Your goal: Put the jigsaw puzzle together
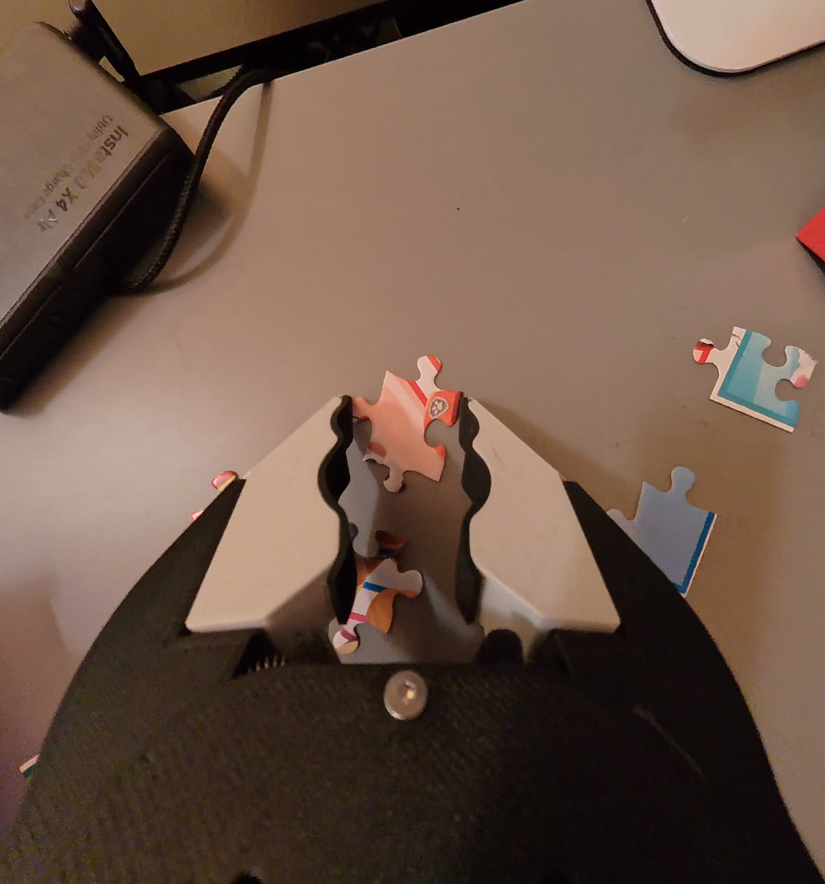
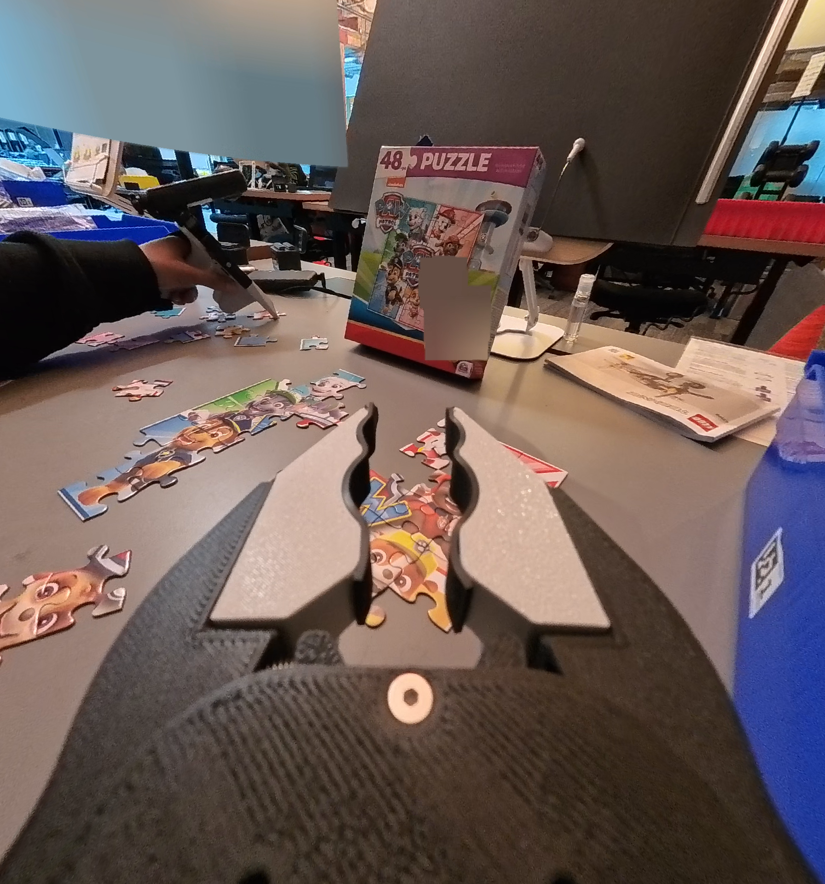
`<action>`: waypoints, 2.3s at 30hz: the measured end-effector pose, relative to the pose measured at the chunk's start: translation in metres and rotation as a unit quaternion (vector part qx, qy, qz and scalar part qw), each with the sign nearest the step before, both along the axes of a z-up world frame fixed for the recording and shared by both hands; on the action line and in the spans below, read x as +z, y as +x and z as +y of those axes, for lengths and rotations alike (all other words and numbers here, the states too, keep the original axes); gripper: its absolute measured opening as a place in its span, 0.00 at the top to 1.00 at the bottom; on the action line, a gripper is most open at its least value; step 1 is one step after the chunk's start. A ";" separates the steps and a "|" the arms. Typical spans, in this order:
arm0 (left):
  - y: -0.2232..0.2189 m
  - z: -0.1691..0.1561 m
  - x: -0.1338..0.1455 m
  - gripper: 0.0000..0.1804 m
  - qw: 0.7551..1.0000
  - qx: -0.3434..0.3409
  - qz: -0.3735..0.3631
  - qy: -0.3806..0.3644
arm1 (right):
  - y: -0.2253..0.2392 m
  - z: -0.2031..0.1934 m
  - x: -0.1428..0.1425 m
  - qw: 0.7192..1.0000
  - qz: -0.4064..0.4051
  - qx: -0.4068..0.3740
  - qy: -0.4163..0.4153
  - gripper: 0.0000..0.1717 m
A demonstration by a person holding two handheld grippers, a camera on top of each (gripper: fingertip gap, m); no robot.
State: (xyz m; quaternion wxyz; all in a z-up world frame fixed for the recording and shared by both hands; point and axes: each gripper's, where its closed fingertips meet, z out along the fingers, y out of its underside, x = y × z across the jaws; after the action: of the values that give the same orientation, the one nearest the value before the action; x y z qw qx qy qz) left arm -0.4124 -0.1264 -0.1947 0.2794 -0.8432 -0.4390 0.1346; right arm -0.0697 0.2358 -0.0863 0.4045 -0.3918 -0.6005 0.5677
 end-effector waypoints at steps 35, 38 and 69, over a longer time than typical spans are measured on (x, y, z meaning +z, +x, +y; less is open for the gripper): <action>0.015 -0.003 0.002 0.88 1.000 -0.013 -0.011 -0.006 | 0.000 -0.001 -0.001 1.000 0.000 0.000 0.002 0.85; 0.010 -0.006 0.017 0.88 1.000 -0.002 0.023 0.010 | 0.000 0.000 -0.001 1.000 0.000 -0.001 0.001 0.85; 0.134 -0.139 0.180 0.75 0.901 0.098 0.139 0.399 | -0.283 -0.366 -0.010 0.914 -0.193 0.336 0.119 0.70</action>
State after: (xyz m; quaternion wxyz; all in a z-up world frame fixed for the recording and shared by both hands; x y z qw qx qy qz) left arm -0.2785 -0.2652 -0.0148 0.6359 -0.5864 -0.4935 0.0907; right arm -0.3527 -0.1300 -0.0961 0.1096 -0.2183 -0.8260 0.5080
